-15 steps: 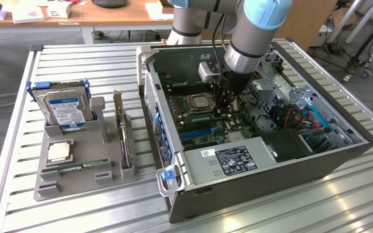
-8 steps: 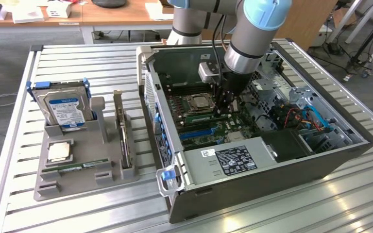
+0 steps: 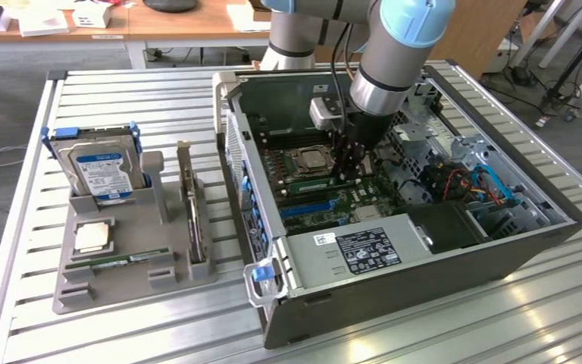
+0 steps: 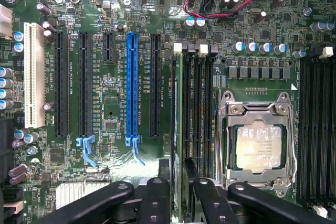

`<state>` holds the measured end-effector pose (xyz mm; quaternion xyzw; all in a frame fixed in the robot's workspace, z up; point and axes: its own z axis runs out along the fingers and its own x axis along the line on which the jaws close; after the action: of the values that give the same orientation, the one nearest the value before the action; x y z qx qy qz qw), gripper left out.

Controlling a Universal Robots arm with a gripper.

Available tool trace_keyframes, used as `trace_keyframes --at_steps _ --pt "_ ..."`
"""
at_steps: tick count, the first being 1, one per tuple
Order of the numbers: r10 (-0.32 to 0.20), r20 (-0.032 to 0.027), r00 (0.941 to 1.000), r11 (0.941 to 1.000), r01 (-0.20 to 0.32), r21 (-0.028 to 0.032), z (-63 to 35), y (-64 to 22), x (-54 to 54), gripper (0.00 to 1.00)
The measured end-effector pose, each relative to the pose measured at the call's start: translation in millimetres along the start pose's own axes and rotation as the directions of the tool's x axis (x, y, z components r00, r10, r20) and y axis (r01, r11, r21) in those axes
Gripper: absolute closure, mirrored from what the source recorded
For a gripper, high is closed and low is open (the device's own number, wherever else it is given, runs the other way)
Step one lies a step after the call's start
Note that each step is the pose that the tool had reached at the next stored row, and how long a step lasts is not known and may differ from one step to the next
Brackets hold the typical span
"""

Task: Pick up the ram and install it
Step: 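Insert the ram into the slot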

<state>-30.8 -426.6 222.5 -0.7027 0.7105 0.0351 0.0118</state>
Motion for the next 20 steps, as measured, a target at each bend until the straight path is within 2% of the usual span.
trace_keyframes --at_steps 7,20 --pt "0.000 -0.0001 1.0000 1.0000 0.000 0.0000 -1.9 0.1 -0.1 0.75" --pt "0.000 0.0000 1.0000 1.0000 0.000 0.0000 -20.8 0.7 -1.4 0.75"
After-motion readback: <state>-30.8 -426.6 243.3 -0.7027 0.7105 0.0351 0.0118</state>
